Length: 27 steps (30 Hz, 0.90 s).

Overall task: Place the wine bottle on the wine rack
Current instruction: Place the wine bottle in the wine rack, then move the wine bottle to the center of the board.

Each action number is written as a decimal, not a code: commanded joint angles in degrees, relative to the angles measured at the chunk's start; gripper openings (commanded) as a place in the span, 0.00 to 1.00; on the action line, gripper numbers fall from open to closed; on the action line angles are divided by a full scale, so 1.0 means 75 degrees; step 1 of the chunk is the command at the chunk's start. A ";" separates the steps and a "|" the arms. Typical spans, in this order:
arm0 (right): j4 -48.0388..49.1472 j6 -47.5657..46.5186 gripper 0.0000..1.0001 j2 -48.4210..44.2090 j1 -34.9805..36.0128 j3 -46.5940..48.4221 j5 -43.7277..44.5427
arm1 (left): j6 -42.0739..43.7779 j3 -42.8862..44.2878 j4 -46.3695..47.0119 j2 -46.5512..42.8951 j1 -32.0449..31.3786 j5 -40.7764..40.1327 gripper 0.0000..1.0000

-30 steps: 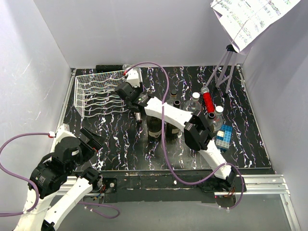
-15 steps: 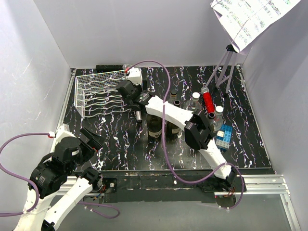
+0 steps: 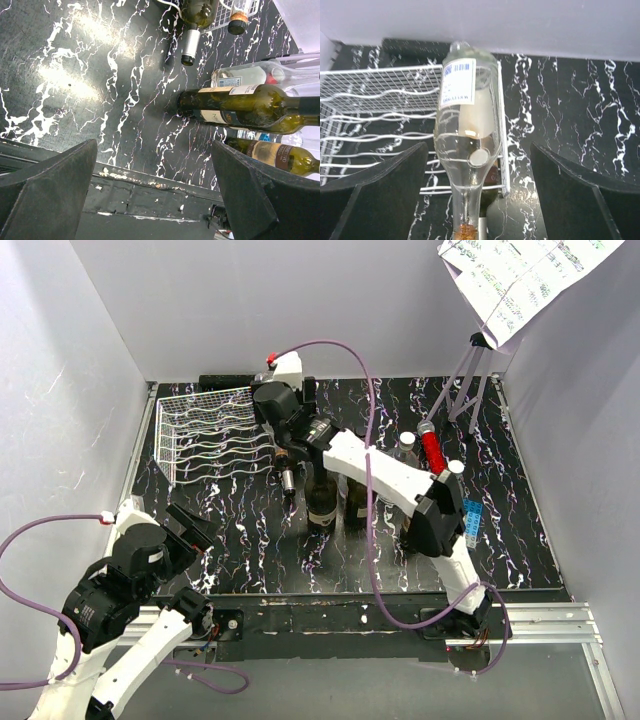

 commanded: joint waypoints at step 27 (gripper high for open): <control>-0.6278 -0.0190 0.86 -0.5595 -0.0969 0.0043 -0.1785 | 0.4986 -0.0056 0.6331 0.2725 0.0015 0.4468 0.98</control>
